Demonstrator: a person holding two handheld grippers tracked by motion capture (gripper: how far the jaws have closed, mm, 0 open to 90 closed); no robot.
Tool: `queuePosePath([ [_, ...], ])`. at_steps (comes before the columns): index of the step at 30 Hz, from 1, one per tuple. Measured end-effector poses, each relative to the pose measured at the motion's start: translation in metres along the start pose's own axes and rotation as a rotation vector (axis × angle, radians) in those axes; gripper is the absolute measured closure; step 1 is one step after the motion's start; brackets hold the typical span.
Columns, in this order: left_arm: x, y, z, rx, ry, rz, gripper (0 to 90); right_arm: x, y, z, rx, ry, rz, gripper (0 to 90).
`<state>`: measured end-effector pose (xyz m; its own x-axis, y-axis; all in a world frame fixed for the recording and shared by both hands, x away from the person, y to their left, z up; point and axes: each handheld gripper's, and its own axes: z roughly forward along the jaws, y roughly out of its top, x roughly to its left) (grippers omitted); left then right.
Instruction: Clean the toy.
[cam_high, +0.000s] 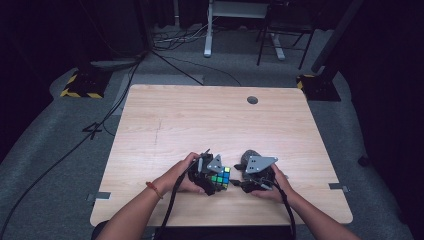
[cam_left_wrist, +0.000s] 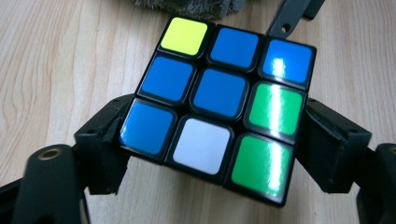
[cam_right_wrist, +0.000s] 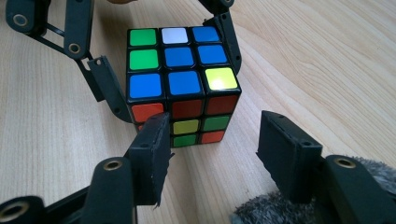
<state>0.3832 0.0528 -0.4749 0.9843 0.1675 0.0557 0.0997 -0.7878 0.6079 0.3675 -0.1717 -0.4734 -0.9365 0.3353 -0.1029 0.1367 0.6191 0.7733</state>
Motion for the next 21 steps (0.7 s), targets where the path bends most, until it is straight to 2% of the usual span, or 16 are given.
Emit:
queuePosePath([
  [2, 0.001, -0.003, -0.002, -0.003, -0.001, -0.014, 23.0, 0.0, 0.001, 0.0, -0.008, -0.004, 0.002, 44.8],
  [3, 0.003, -0.005, -0.006, -0.022, -0.033, -0.036, 25.5, 0.0, 0.002, 0.001, -0.003, -0.004, 0.002, 46.5],
  [4, 0.003, -0.005, -0.006, -0.022, -0.033, -0.036, 27.0, 0.0, 0.002, 0.001, -0.003, -0.004, 0.002, 46.5],
  [5, 0.005, -0.006, -0.007, -0.029, -0.05, -0.038, 29.5, 0.0, 0.0, 0.005, 0.038, 0.003, -0.002, 46.5],
  [9, 0.002, -0.006, -0.007, -0.02, -0.034, -0.005, 30.9, -0.003, -0.004, 0.01, 0.074, 0.002, -0.007, 46.0],
  [12, 0.003, -0.006, -0.006, -0.019, -0.04, -0.003, 30.6, -0.004, -0.005, 0.011, 0.072, 0.009, -0.014, 45.3],
  [15, 0.003, -0.005, -0.005, -0.019, -0.045, 0.001, 30.7, -0.007, -0.004, 0.006, 0.029, 0.011, -0.003, 45.0],
  [21, 0.003, -0.004, -0.003, -0.011, -0.044, 0.01, 29.2, -0.004, -0.004, 0.006, 0.021, 0.013, -0.034, 45.2],
])
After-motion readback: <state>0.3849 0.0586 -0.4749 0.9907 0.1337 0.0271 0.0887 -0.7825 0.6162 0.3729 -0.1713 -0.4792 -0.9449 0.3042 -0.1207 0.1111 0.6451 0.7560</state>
